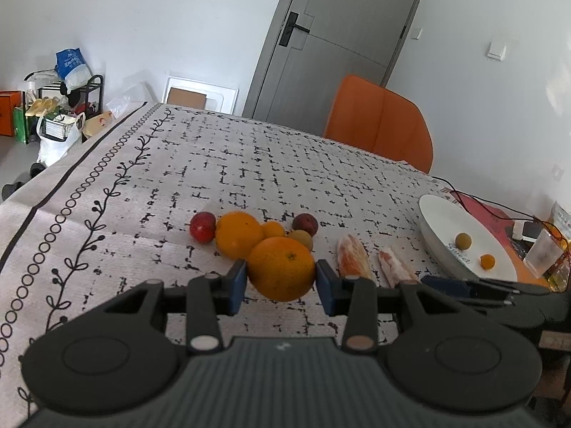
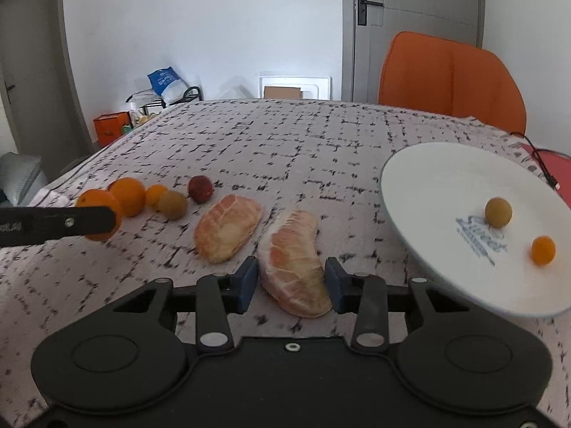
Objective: Organize fruits
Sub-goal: 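Grasp a peeled pomelo segment with the right tool while the left tool grasps the large orange, then release the pomelo segment on the plate with the right tool while the left drops the large orange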
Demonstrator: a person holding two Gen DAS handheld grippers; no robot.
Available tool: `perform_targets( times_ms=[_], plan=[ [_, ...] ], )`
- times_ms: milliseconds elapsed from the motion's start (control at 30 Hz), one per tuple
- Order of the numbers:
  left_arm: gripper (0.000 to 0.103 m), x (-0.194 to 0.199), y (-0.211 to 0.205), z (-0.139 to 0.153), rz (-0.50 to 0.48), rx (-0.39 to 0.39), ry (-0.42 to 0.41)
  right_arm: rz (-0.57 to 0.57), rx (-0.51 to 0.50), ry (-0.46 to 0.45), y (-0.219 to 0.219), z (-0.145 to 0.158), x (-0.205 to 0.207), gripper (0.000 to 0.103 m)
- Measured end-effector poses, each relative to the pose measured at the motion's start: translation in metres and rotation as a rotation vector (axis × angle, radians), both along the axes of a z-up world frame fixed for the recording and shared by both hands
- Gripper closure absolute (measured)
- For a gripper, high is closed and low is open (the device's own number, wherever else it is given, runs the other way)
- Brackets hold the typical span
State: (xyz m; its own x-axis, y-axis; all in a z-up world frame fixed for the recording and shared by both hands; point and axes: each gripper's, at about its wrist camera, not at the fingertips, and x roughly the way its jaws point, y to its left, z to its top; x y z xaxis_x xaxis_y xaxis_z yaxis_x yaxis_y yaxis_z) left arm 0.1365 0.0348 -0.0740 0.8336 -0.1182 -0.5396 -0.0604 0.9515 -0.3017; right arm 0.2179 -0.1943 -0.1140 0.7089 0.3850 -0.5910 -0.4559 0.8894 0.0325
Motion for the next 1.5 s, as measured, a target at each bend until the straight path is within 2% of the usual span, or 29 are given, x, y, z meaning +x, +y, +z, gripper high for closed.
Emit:
perform_targets(
  times_ms=[167,300,467,533,567,667,1167,1500],
  plan=[
    [0.063,-0.004,0.0,0.0,-0.005,-0.004,-0.004,0.018,0.056,0.022,-0.005,0.004,-0.009,0.059],
    [0.063,-0.007,0.002,0.0,-0.007,-0.013,-0.01,0.01,0.041,0.012,0.0,0.002,-0.004,0.05],
    [0.063,-0.004,0.005,0.0,-0.009,-0.02,0.001,0.013,0.014,-0.01,0.008,-0.005,0.0,0.046],
    [0.063,-0.001,0.003,0.0,-0.009,-0.016,0.002,0.018,-0.009,-0.025,0.011,-0.007,-0.001,0.051],
    [0.063,0.0,0.002,0.0,-0.011,-0.015,0.003,0.019,-0.022,-0.034,0.012,-0.007,-0.003,0.062],
    [0.063,0.001,-0.005,0.002,-0.018,-0.006,0.0,0.035,0.006,-0.017,0.008,-0.003,-0.004,0.064],
    [0.063,0.008,-0.035,0.019,-0.067,0.027,-0.04,0.014,0.161,-0.037,-0.03,0.018,-0.017,0.066],
    [0.063,0.017,-0.055,0.028,-0.115,0.047,-0.066,-0.034,0.176,-0.124,-0.047,0.038,-0.023,0.066]
  ],
)
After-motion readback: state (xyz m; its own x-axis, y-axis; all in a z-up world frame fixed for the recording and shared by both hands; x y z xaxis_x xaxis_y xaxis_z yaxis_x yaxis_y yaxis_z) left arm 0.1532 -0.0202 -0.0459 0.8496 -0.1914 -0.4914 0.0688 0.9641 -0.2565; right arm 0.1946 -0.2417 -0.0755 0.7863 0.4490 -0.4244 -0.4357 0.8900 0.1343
